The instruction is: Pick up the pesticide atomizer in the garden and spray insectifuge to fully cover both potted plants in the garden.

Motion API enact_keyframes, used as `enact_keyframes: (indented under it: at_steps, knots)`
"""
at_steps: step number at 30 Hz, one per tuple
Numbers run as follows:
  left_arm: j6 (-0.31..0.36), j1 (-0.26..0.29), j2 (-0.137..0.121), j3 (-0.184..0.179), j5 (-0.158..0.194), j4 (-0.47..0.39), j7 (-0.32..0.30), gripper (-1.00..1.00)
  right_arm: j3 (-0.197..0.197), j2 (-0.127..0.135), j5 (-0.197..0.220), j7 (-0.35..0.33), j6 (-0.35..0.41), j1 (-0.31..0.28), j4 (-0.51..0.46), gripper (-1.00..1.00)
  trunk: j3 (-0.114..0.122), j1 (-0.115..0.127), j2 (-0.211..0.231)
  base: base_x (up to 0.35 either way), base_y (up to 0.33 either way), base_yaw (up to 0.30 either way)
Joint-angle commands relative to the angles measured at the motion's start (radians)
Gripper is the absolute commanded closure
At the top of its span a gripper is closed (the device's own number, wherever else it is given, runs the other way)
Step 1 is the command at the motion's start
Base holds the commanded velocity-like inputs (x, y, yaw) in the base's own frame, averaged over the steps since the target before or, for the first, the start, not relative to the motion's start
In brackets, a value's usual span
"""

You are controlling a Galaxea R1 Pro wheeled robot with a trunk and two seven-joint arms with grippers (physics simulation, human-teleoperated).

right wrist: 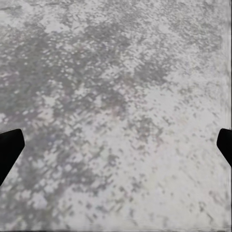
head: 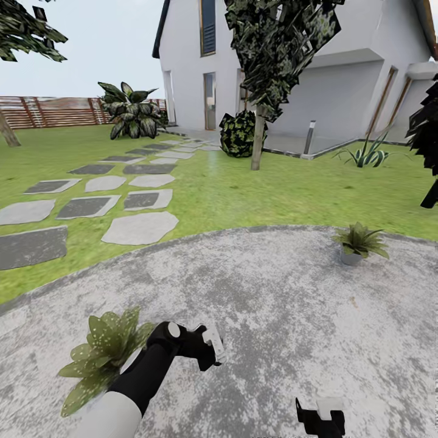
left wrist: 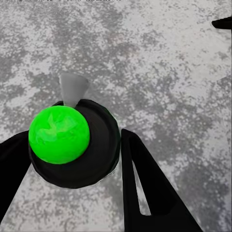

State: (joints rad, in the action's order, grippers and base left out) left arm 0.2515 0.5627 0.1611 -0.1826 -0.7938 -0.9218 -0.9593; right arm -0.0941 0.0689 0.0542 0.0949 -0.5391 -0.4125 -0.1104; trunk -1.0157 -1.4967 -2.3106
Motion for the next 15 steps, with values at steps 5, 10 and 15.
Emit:
enact_keyframes:
  at_steps: [5,10,15]
  knots:
    - [-0.022,-0.054,-0.003,0.005,0.02,-0.002,0.048,1.0,-0.009,0.0,0.006,0.005,-0.002,-0.001,0.001,-1.0,-0.001,0.0,0.0,0.0,0.0,-0.261]
    - [-0.063,-0.06,-0.01,0.005,0.069,-0.003,0.05,1.0,-0.009,0.0,0.006,0.004,-0.002,-0.001,0.001,-1.0,0.0,0.0,0.0,0.0,0.0,-0.262]
    - [-0.067,-0.061,-0.008,0.005,0.075,-0.002,0.053,1.0,-0.009,-0.001,0.006,0.001,-0.002,-0.001,0.0,-1.0,0.0,0.0,0.0,0.0,0.0,-0.263]
